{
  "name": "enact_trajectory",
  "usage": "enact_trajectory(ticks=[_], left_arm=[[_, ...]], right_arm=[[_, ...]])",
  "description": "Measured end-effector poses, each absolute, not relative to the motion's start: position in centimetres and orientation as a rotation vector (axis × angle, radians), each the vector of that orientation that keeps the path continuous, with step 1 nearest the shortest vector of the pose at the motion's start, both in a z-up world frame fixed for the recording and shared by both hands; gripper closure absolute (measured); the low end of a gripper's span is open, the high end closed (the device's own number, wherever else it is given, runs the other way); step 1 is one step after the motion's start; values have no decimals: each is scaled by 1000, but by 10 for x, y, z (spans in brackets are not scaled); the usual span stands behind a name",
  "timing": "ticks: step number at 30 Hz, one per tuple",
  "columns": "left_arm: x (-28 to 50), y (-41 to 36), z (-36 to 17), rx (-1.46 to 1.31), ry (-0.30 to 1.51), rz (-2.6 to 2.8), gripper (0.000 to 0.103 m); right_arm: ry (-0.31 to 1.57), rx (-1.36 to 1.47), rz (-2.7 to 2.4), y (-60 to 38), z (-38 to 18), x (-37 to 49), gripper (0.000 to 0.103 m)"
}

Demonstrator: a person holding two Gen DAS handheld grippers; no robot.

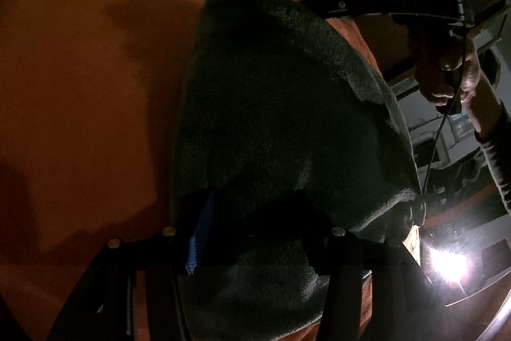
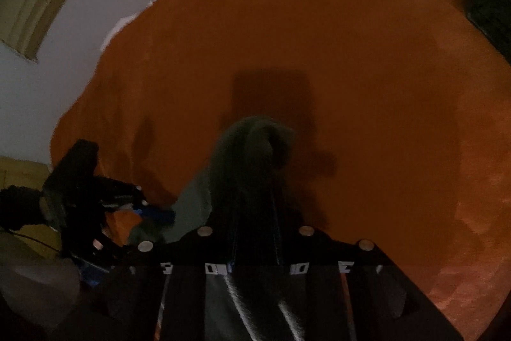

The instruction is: Fold clothes

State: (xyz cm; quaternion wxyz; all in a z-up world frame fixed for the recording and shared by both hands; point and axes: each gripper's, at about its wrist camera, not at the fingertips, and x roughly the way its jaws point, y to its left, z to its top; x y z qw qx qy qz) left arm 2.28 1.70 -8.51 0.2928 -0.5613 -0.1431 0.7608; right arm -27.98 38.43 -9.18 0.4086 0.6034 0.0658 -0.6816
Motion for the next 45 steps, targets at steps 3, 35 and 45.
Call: enact_trajectory(ticks=[3, 35, 45], left_arm=[[21, 21, -87, -1501, -386, 2022, 52], [43, 72, -105, -1480, -460, 2044, 52], [49, 91, -111, -1493, -463, 2031, 51]], right_arm=[[158, 1520, -1725, 384, -90, -274, 84], [95, 1439, -2116, 375, -76, -316, 103], [161, 1524, -1776, 365, -99, -298, 69]])
